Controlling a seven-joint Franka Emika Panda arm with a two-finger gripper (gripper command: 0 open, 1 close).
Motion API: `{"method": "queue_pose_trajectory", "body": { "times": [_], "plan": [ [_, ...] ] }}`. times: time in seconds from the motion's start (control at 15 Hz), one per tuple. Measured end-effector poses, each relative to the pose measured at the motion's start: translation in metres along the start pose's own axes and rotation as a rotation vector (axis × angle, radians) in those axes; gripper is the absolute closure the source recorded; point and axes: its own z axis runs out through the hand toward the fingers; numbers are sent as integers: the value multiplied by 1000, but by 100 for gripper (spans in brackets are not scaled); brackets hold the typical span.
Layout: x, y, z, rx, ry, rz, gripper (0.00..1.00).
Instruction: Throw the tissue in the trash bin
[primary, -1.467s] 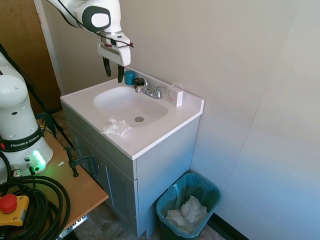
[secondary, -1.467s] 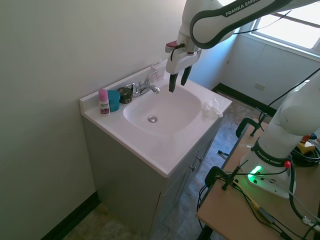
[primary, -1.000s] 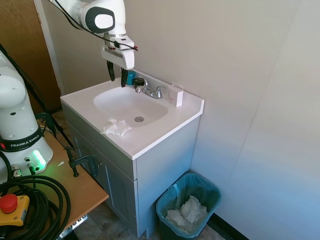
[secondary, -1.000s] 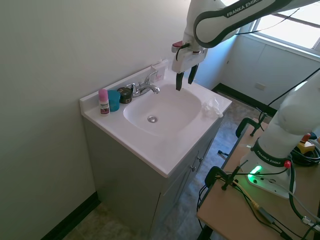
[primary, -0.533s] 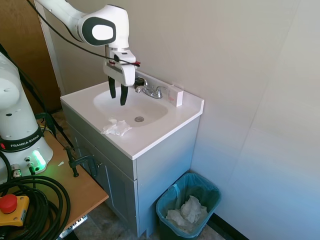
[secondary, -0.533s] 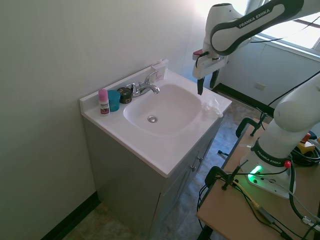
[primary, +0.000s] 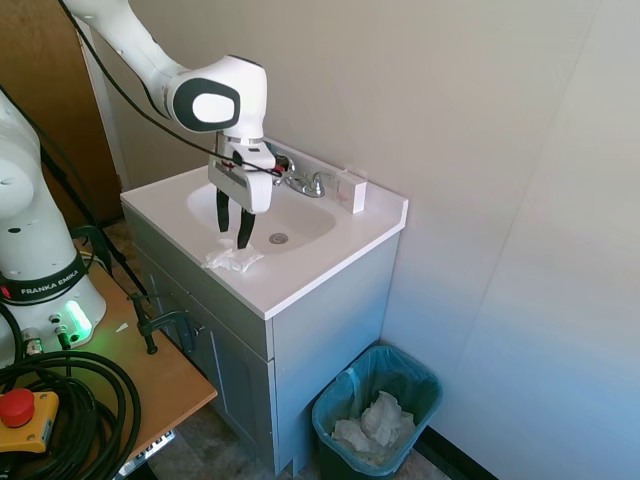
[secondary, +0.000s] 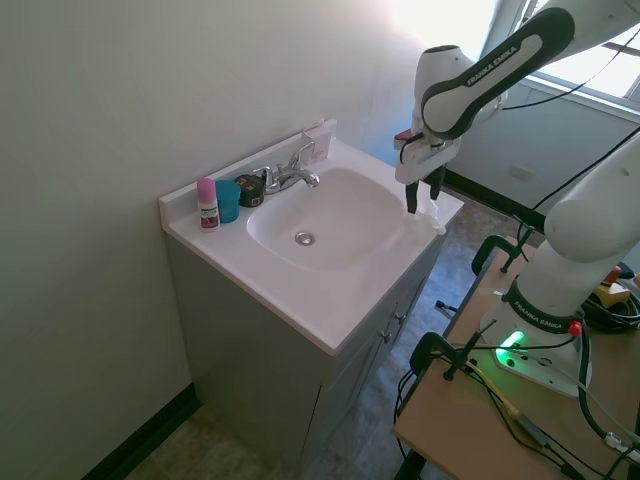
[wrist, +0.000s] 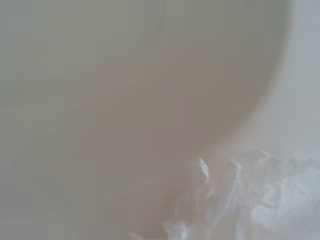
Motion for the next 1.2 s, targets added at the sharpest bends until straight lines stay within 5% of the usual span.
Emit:
{"method": "queue_pose_trajectory", "body": {
  "times": [0.07, 0.13, 1.2],
  "plan": [
    [2, 0, 7, -3, -5, 2, 0],
    [4, 1, 10, -3, -8, 5, 100],
    [13, -2, 9, 58, -31, -8, 100]
  ]
}}
